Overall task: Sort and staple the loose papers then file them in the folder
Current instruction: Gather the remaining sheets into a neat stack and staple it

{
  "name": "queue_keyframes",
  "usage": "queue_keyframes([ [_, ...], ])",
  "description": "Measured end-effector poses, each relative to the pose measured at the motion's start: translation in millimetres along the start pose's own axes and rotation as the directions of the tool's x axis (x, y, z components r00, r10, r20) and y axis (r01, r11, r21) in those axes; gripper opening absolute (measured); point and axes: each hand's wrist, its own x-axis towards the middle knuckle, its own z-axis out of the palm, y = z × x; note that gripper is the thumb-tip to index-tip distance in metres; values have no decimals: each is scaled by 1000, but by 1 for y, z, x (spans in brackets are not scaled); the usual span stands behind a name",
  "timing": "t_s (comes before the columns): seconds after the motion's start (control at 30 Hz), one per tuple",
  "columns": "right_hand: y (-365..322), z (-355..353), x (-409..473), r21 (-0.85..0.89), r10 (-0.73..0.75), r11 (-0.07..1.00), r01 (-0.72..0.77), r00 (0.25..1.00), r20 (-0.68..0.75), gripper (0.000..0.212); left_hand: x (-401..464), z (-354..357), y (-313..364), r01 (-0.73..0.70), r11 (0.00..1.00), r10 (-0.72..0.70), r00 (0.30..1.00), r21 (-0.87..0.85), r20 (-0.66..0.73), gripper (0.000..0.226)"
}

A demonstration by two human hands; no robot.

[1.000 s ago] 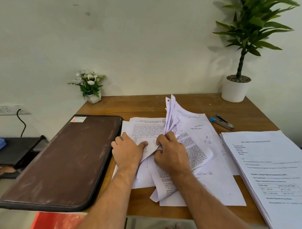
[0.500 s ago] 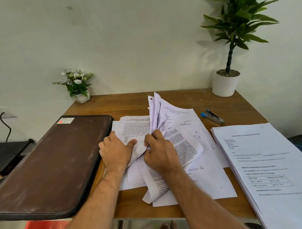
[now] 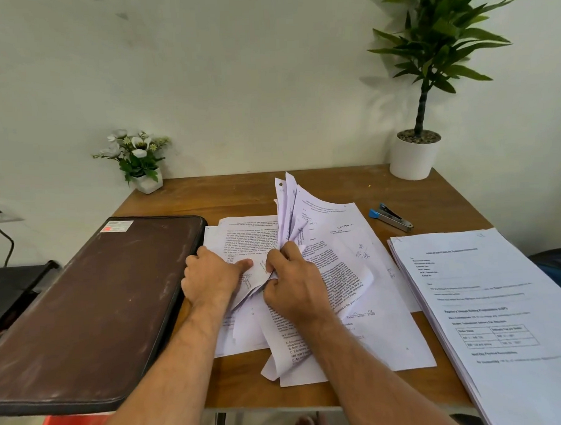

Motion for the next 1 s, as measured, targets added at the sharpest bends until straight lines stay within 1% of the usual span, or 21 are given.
queue_keyframes([
  [0.1, 1, -1, -1, 11, 11, 1000, -10, 999, -38, 19, 4, -1, 2, 20, 1000, -20, 999, -2, 44, 94],
  [0.17, 1, -2, 0, 13, 29, 1000, -28, 997, -70, 21, 2, 0, 4, 5, 999, -6, 1000, 34, 29, 92],
  [0.27, 4, -3, -1, 29, 65, 998, -62, 990, -129, 24, -3, 0, 10, 3, 994, -3, 1000, 109, -6, 95],
  [0.4, 8, -7, -6, 136, 131, 985, -106, 972, -197, 28, -3, 0, 14, 20, 991, -25, 999, 132, 35, 94],
  [0.5, 6, -7, -6, 187, 145, 977, -103, 962, -230, 30, 1, -5, 14, 44, 997, -50, 995, 65, 84, 92],
  [0.57, 4, -7, -6, 204, 146, 974, -96, 957, -250, 33, 2, -9, 13, 61, 998, -63, 992, 21, 106, 97],
  [0.67, 6, -7, -5, 236, 194, 963, -132, 944, -265, 35, 3, -13, 14, 84, 996, -82, 989, -14, 121, 105],
  [0.8, 8, -10, -5, 304, 240, 943, -132, 906, -349, 36, 4, -19, 20, 137, 991, -133, 978, -10, 159, 112],
  [0.9, 8, -12, -7, 341, 283, 925, -164, 898, -337, 36, 4, -21, 22, 163, 987, -156, 968, -18, 197, 108],
  [1.0, 6, -10, -7, 310, 243, 940, -141, 915, -322, 37, 7, -22, 14, 176, 973, -134, 958, -152, 254, 94],
])
